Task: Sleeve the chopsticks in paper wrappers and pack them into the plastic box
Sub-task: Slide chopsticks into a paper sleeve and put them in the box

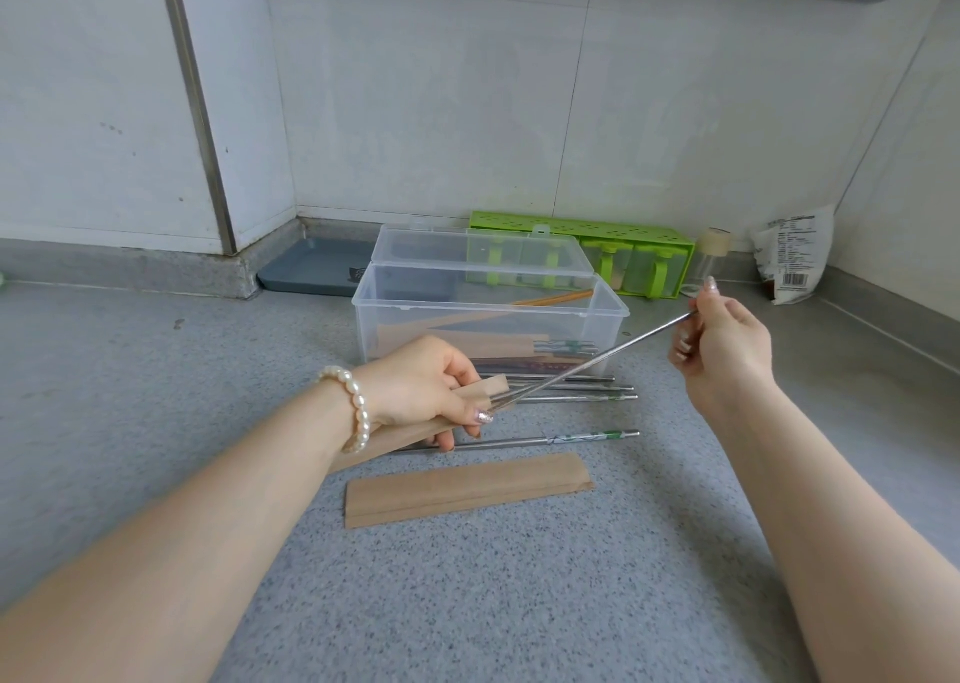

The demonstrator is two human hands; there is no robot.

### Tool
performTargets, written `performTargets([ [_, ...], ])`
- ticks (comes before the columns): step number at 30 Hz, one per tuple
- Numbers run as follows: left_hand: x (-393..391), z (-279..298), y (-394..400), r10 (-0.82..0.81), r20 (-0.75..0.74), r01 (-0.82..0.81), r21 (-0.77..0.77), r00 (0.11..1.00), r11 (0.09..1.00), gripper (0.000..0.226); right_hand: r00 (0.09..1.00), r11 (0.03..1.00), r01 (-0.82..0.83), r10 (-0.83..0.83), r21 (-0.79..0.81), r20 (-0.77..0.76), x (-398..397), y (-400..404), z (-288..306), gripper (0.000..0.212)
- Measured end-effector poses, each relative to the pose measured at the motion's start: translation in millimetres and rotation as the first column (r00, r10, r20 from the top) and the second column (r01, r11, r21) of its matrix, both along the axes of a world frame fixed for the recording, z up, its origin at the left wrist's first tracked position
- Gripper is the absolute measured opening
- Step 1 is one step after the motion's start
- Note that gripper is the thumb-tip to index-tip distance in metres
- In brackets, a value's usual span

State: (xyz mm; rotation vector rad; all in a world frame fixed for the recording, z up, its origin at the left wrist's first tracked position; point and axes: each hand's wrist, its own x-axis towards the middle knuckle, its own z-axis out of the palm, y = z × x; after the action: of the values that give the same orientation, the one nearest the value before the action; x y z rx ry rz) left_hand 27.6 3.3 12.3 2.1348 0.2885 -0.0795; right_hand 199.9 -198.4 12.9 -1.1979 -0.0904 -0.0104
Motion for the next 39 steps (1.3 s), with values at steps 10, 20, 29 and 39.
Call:
performTargets([
  [10, -0.9, 2.3, -0.6, 0.017, 0.027, -0.017, -0.006, 0.999, 1.0, 0.012, 0.997, 0.996, 0.039, -0.034, 0.079, -0.068, 4.2, -6.6, 2.9, 0.03],
  [20, -1.2, 3.5, -3.9, 0.069, 0.03, -0.068, -0.05, 0.997, 0.996, 0.012, 0.997, 0.991, 0.078, -0.077, 0.11, -0.015, 2.4, -5.3, 5.1, 0.031],
  [29, -2.2, 4.9, -6.1, 0.1, 0.048, -0.096, -0.075, 0.994, 0.992, 0.012, 0.96, 0.893, -0.261, 0.28, -0.368, -0.001, -14.1, 8.9, -6.1, 0.02],
  [39, -3.7, 6.4, -4.5, 0.115, 0.051, -0.111, -0.076, 0.992, 0.991, 0.011, 0.813, 0.592, -0.31, 0.571, -0.744, 0.116, -36.0, 23.3, -0.9, 0.038],
])
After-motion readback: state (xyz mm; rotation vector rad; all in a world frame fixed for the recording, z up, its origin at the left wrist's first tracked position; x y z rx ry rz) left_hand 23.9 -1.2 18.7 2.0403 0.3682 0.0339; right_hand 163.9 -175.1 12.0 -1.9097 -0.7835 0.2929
